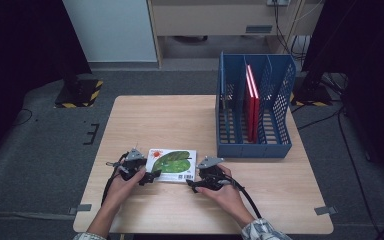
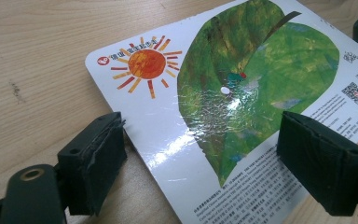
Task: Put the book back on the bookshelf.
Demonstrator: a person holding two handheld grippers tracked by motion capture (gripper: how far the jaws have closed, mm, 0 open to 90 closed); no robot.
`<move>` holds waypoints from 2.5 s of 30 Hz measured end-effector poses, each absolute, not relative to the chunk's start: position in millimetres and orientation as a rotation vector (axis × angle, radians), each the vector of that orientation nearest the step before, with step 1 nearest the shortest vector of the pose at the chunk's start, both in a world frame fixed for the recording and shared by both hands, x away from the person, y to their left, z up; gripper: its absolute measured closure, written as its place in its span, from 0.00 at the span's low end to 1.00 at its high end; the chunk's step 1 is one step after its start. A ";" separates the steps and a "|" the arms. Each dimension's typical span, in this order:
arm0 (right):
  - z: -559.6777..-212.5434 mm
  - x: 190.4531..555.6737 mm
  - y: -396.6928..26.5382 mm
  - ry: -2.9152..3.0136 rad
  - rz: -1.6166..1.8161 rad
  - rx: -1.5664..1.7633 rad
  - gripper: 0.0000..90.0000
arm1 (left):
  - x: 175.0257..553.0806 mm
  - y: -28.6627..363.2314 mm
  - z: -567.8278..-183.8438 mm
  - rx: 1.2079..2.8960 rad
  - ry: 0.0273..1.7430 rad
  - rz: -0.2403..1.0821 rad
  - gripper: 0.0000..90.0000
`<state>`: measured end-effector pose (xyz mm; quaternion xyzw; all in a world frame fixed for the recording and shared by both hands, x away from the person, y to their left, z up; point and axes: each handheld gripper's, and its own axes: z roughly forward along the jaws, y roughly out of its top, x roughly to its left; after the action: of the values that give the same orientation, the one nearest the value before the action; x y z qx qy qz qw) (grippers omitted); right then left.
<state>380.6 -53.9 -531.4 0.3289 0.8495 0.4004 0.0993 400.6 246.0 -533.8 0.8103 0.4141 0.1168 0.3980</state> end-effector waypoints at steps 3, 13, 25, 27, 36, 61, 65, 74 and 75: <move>-534.6 379.8 -51.0 2.524 1.183 0.966 0.31 | 399.2 243.8 -533.0 2.065 1.034 0.283 0.17; -531.5 371.4 -60.2 2.519 1.167 0.963 0.30 | 383.0 230.5 -531.7 2.095 0.998 0.253 0.17; -531.1 355.5 -74.6 2.554 1.128 0.924 0.26 | 363.9 219.9 -529.3 2.139 0.959 0.207 0.15; -533.2 356.3 -73.8 2.559 1.121 0.910 0.24 | 365.6 218.2 -528.7 2.165 0.940 0.200 0.11; -537.5 351.8 -69.4 2.517 1.107 0.881 0.18 | 387.6 219.1 -520.7 2.135 0.934 0.284 0.06; -537.9 340.0 -72.0 2.488 1.070 0.963 0.09 | 423.9 227.4 -528.7 2.179 0.897 0.239 0.08; -538.1 339.3 -70.2 2.492 1.066 0.960 0.08 | 424.5 228.3 -529.2 2.175 0.917 0.230 0.08; -535.9 335.0 -64.4 2.521 1.059 0.928 0.12 | 423.7 224.3 -528.0 2.175 0.920 0.201 0.15; -535.9 334.9 -64.1 2.521 1.062 0.926 0.13 | 423.8 223.6 -527.9 2.175 0.921 0.199 0.15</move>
<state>334.9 -64.1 -535.9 0.3181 0.8659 0.3647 0.1266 423.8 223.6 -527.9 0.8503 0.3599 0.0778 0.3762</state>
